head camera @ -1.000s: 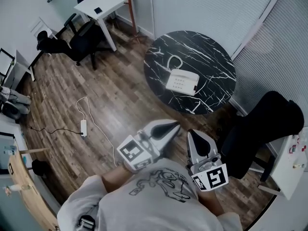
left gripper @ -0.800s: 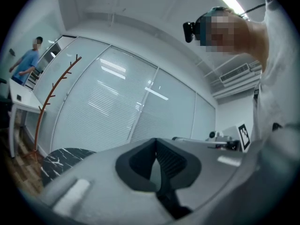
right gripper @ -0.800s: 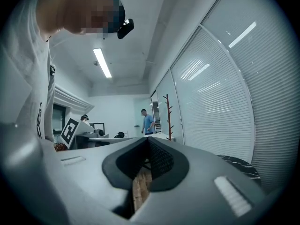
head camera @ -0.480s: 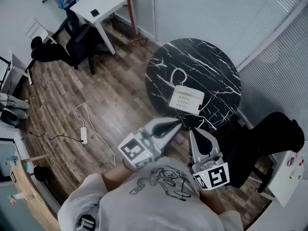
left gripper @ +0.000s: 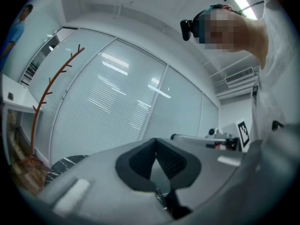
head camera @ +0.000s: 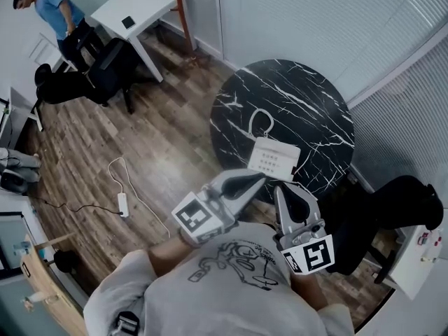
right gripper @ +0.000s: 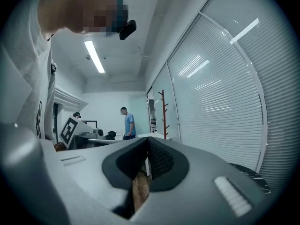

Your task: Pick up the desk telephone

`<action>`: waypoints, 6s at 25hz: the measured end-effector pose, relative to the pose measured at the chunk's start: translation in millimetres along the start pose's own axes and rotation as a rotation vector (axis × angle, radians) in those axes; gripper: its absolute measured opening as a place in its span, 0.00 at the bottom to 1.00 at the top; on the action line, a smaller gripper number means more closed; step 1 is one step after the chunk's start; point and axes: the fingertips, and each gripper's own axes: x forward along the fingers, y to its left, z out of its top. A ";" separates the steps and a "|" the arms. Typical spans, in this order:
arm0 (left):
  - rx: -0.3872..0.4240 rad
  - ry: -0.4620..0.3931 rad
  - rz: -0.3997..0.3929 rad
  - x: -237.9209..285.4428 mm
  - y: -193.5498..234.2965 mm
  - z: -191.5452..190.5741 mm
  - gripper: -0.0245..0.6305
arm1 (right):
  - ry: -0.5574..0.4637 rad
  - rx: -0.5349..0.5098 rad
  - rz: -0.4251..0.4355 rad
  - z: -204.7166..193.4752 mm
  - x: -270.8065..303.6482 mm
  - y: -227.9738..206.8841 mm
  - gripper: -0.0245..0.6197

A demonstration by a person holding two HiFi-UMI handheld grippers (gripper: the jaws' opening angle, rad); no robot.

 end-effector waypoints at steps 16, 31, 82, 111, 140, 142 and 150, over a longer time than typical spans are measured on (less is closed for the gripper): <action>-0.039 0.040 -0.007 32.4 24.7 -14.9 0.04 | 0.023 0.027 -0.020 -14.0 15.0 -40.2 0.05; -0.063 0.128 0.033 60.7 33.7 -59.1 0.10 | 0.099 0.024 -0.033 -47.9 0.0 -77.0 0.06; -0.303 0.596 0.277 58.4 229.8 -449.9 0.63 | 0.526 0.298 -0.262 -443.4 14.1 -236.3 0.65; -0.189 0.698 0.311 63.0 227.3 -458.7 0.59 | 0.571 0.361 -0.307 -464.9 12.0 -232.3 0.55; 0.054 0.475 0.351 103.4 168.2 -194.0 0.60 | 0.303 0.273 -0.332 -206.9 21.0 -221.3 0.55; 0.070 0.458 0.353 104.4 160.9 -174.2 0.60 | 0.284 0.262 -0.331 -186.7 19.6 -217.9 0.55; 0.108 0.376 0.376 103.4 132.5 -100.4 0.60 | 0.222 0.201 -0.320 -104.7 16.3 -204.6 0.55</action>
